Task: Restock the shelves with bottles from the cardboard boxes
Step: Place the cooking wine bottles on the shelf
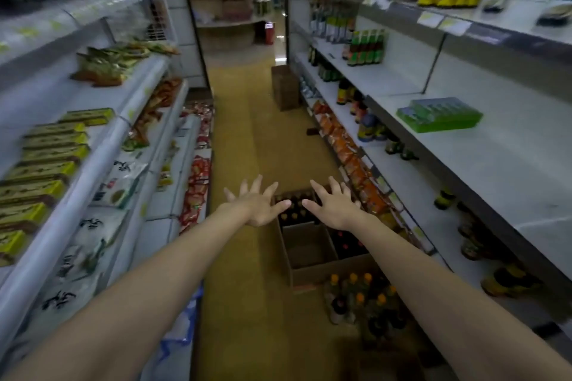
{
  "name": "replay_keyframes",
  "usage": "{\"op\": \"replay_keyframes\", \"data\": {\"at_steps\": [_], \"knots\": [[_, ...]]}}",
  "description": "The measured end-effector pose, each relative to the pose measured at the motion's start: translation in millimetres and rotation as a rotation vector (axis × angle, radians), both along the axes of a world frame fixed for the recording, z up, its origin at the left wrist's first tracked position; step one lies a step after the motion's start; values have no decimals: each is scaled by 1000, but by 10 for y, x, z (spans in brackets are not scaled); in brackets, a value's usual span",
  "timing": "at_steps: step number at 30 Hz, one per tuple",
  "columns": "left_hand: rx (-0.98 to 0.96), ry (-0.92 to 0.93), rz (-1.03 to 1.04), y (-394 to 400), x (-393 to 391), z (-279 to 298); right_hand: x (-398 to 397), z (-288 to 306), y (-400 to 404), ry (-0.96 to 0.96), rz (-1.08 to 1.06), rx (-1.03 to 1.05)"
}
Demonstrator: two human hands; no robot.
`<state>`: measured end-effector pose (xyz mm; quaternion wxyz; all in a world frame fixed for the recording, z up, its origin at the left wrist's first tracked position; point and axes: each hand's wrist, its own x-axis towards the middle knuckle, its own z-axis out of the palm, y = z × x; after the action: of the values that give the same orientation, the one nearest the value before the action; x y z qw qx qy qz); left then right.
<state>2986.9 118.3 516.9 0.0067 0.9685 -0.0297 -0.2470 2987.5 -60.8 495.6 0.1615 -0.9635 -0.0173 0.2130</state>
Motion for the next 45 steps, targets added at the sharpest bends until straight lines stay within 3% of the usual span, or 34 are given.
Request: {"op": "replay_keyframes", "data": {"at_steps": [10, 24, 30, 36, 45], "knots": [[16, 3, -2, 10, 1027, -182, 1134, -307, 11, 41, 84, 71], [-146, 158, -174, -212, 3025, -1129, 2630, -1128, -105, 196, -171, 51], [-196, 146, -278, -591, 3525, -1812, 2883, -1711, -443, 244, -336, 107], [-232, 226, -338, -1204, 3719, -2745, 2910, -2700, -970, 298, -490, 156], [-234, 310, -296, -1704, 3824, -4054, 2988, -3966, -1408, 338, -500, 230]]}}
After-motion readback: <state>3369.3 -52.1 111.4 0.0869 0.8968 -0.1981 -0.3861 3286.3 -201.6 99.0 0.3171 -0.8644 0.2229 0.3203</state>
